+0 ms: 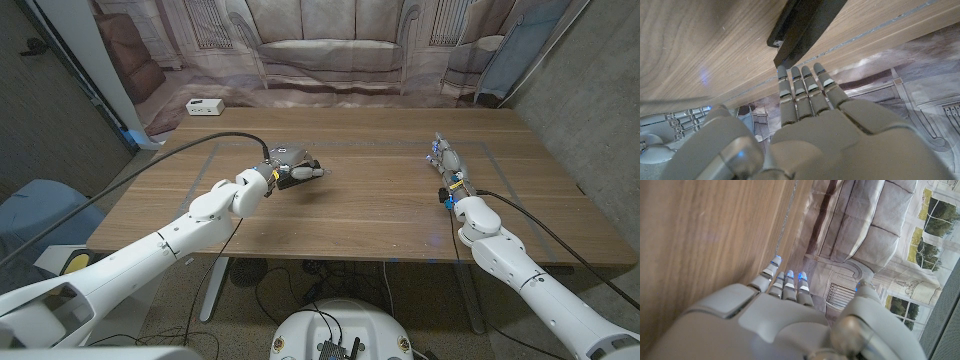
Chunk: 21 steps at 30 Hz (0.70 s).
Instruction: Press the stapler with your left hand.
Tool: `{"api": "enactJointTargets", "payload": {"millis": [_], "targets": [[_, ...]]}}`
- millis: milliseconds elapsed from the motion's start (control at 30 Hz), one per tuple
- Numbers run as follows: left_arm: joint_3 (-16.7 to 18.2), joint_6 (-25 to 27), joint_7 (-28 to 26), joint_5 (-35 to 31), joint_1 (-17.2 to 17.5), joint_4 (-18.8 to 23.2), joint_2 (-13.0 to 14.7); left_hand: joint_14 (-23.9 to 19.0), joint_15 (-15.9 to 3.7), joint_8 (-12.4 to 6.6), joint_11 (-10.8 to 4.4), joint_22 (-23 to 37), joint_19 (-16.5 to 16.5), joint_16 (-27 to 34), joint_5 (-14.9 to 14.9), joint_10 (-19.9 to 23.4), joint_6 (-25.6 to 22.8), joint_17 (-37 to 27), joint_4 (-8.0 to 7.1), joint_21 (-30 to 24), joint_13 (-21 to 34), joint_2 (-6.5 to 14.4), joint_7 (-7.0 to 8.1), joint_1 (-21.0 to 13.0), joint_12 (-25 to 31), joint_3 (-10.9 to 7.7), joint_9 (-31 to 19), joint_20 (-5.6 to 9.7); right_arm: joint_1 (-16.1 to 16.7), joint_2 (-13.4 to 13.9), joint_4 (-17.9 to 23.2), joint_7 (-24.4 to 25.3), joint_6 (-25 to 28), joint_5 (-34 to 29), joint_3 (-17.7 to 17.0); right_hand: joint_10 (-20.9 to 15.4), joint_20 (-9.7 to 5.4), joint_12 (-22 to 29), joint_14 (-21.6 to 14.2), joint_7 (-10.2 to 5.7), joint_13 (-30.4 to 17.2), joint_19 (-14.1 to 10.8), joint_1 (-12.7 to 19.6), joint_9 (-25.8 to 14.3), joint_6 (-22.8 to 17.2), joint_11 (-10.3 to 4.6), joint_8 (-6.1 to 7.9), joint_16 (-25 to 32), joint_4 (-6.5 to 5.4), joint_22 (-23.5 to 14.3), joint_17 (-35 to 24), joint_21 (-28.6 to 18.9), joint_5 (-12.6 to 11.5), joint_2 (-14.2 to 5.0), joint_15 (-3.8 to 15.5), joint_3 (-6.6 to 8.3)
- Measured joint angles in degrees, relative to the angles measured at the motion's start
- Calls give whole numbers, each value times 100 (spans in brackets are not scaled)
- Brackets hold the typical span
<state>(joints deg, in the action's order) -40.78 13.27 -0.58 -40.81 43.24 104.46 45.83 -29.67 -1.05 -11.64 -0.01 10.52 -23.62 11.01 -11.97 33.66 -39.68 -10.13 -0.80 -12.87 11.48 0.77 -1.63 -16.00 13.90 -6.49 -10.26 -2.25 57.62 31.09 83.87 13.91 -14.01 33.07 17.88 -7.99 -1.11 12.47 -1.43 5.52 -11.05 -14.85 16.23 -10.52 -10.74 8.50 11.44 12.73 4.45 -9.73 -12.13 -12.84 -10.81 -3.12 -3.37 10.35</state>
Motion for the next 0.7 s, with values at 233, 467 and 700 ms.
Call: {"api": "enactJointTargets", "payload": {"millis": [233,467,700], "targets": [[-55,-9,72,7,-55,-56,-30,0,0,0,0,0,38,0,0,0,-3,0,0,0,0,30,-3,-31,0,0,0,-21,3,-2,-6,3,-15,5,-7,0,0,0,0,0,0,0,0,0,0,0,0,0,0,0,0,0,0,0,0,0],[-87,19,133,-6,-87,-72,-40,25,26,-4,0,0,38,0,0,0,-87,0,35,0,0,30,-86,-31,-43,-4,0,-21,-7,-12,-28,-16,-49,15,-11,0,0,0,0,0,0,0,0,0,0,0,0,0,0,0,0,0,0,0,0,0],[-121,85,207,-36,-114,-73,-47,25,25,-5,0,0,37,0,0,0,-109,0,35,0,-2,60,-107,-61,-48,-4,-1,-21,-29,-18,-54,-46,-62,26,-12,0,21,0,-22,0,0,-20,0,0,0,0,0,0,0,0,1,0,0,0,-23,0]]}}
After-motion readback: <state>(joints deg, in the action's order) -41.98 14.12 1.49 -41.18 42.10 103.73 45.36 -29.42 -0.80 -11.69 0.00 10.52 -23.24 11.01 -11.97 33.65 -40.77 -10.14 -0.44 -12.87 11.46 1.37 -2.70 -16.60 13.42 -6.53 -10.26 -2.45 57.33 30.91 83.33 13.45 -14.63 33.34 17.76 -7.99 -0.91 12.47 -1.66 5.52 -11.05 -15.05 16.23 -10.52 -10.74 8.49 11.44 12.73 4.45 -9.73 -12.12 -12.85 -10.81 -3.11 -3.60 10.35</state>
